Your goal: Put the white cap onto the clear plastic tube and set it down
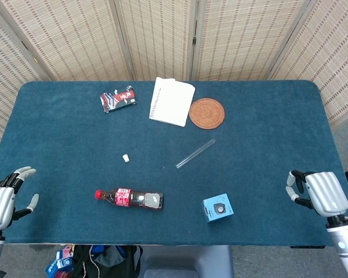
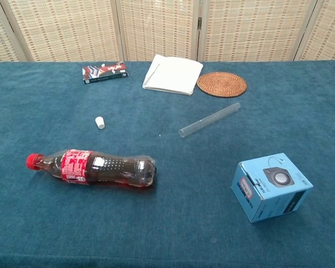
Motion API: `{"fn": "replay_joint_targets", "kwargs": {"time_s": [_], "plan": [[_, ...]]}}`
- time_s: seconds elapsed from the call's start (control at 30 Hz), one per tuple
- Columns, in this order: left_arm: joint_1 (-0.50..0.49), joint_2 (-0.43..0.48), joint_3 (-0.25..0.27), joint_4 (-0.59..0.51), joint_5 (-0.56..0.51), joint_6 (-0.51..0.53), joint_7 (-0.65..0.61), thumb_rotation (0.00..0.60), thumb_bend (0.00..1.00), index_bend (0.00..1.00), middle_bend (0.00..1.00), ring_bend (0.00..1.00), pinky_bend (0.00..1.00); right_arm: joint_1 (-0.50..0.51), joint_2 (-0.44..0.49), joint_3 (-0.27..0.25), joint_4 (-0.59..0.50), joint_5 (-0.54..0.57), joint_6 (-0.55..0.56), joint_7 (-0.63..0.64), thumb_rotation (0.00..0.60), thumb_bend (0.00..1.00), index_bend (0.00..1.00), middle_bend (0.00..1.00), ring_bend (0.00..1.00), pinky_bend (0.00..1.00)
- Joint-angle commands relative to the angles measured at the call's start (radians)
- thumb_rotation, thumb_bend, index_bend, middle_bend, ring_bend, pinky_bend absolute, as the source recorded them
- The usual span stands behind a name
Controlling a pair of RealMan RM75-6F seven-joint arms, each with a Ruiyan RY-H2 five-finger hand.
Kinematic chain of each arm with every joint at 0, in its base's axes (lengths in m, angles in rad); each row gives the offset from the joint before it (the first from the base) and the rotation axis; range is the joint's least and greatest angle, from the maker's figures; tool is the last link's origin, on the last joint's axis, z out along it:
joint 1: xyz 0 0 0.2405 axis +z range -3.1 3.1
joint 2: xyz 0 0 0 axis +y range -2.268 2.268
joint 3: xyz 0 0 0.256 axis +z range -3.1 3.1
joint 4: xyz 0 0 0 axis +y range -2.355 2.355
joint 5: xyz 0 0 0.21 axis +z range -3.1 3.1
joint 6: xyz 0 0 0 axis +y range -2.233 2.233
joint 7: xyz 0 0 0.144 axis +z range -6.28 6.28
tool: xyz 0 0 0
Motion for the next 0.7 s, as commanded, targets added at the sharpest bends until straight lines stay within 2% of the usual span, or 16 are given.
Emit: {"fn": "replay_joint_targets", "kwargs": {"time_s": [0.03, 0.13, 0.3, 0.5, 0.7], "plan": [[0.001, -0.002, 0.002, -0.002, 0.004, -0.001, 0.001, 0.600, 0.36, 0.22, 0.20, 0.22, 0.33, 0.106, 0.018, 0.058, -0.011, 0.053, -0.134, -0.018, 0.600, 0.32, 0.56, 0.85, 0.85, 0.98], [0.003, -0.004, 0.005, -0.003, 0.008, -0.001, 0.003, 0.600, 0.36, 0.22, 0.20, 0.22, 0.33, 0.203, 0.019, 0.095, -0.011, 0.112, -0.276, -0.042, 0.600, 0.31, 0.50, 0.89, 0.89, 1.00], [0.011, -0.003, 0.014, -0.007, 0.018, 0.003, 0.004, 0.600, 0.36, 0.22, 0.20, 0.22, 0.33, 0.373, -0.035, 0.156, 0.035, 0.237, -0.482, -0.128, 0.600, 0.23, 0.39, 0.90, 0.91, 1.00], [0.020, 0.001, 0.018, -0.012, 0.024, 0.011, 0.002, 0.600, 0.36, 0.22, 0.20, 0.22, 0.33, 0.538, -0.193, 0.186, 0.184, 0.333, -0.605, -0.246, 0.600, 0.21, 0.38, 0.96, 0.99, 1.00], [0.024, 0.002, 0.018, -0.013, 0.020, 0.009, 0.002, 0.600, 0.36, 0.22, 0.20, 0.22, 0.33, 0.659, -0.350, 0.180, 0.342, 0.412, -0.690, -0.313, 0.600, 0.21, 0.38, 0.99, 1.00, 1.00]]}}
